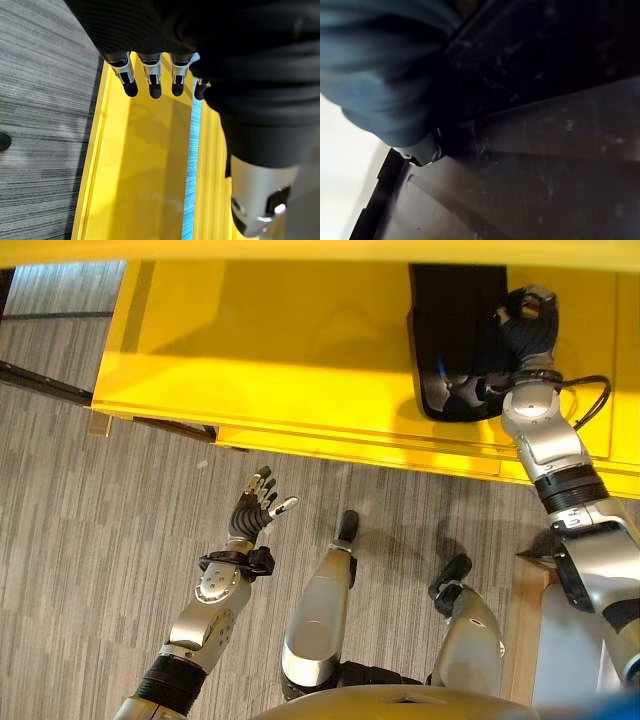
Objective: Move parts from the plastic box to the shelf.
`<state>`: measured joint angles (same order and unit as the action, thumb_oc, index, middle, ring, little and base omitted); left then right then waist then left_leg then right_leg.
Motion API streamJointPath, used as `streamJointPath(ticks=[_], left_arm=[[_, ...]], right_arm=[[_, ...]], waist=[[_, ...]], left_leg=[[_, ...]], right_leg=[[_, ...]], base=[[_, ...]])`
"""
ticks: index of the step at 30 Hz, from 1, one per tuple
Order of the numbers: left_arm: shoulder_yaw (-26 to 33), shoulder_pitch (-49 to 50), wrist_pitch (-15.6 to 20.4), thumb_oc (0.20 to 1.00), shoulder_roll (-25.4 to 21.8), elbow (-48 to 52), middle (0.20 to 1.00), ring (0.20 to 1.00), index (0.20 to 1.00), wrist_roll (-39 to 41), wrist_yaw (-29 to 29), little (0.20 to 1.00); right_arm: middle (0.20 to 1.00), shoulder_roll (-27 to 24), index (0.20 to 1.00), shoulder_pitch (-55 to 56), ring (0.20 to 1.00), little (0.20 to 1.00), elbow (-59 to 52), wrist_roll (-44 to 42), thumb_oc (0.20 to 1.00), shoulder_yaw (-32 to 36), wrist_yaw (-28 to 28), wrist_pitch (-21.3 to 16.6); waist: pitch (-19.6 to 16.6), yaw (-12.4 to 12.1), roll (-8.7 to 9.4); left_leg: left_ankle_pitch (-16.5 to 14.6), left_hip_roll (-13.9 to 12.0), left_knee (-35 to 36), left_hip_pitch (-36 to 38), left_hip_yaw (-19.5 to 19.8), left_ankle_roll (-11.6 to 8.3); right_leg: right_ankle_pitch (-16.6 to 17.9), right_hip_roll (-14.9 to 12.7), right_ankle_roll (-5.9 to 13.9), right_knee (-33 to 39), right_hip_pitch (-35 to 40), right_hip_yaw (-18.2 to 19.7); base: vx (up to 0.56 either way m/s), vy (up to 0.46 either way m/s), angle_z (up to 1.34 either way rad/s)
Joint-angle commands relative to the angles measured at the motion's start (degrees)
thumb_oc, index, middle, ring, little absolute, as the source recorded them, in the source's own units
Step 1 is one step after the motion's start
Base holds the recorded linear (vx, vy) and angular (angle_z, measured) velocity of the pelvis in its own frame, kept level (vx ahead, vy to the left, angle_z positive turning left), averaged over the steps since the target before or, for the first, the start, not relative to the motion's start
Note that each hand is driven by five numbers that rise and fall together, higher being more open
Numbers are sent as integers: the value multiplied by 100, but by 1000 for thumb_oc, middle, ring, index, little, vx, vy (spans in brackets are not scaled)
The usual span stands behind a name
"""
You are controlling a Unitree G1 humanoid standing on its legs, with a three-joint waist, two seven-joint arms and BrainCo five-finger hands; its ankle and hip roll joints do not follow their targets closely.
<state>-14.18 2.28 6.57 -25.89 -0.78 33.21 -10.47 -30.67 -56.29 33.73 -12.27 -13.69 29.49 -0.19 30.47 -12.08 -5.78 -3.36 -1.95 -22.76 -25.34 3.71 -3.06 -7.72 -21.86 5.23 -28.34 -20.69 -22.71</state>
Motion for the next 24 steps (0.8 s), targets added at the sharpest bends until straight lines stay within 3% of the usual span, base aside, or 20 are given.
streamJointPath(ticks=[1, 8, 24], left_arm=[[-107, 275, 310, 1000, -296, 608, 1000, 1000, 1000, 162, -77, 1000], [-257, 167, 326, 1000, -359, 632, 1000, 1000, 1000, 168, -172, 1000], [-371, -124, 474, 1000, -537, 656, 1000, 1000, 1000, 166, -285, 1000]], right_arm=[[200, -403, 200, -662, 200, 200, -179, -104, 200, 37, 254, -347], [200, -743, 200, -1244, 200, 200, 299, -102, 200, 6, 562, -371], [200, -1286, 200, -2580, 200, 200, 1846, -294, 200, -637, 633, -337]], waist=[[-177, 79, 90], [-69, 133, 94], [-69, 150, 81]], left_leg=[[-296, -75, -746, -534, -106, -66], [-614, -33, -1431, -1029, -90, 20], [-569, 11, -1470, -1397, -91, 22]], right_leg=[[-1021, 118, -20, -872, 362, 397], [-1330, -23, -120, -1585, -203, 578], [-1304, -54, -119, -1707, -663, 675]], base=[[-35, 17, 7], [-11, 5, -1], [-10, 6, 0]])
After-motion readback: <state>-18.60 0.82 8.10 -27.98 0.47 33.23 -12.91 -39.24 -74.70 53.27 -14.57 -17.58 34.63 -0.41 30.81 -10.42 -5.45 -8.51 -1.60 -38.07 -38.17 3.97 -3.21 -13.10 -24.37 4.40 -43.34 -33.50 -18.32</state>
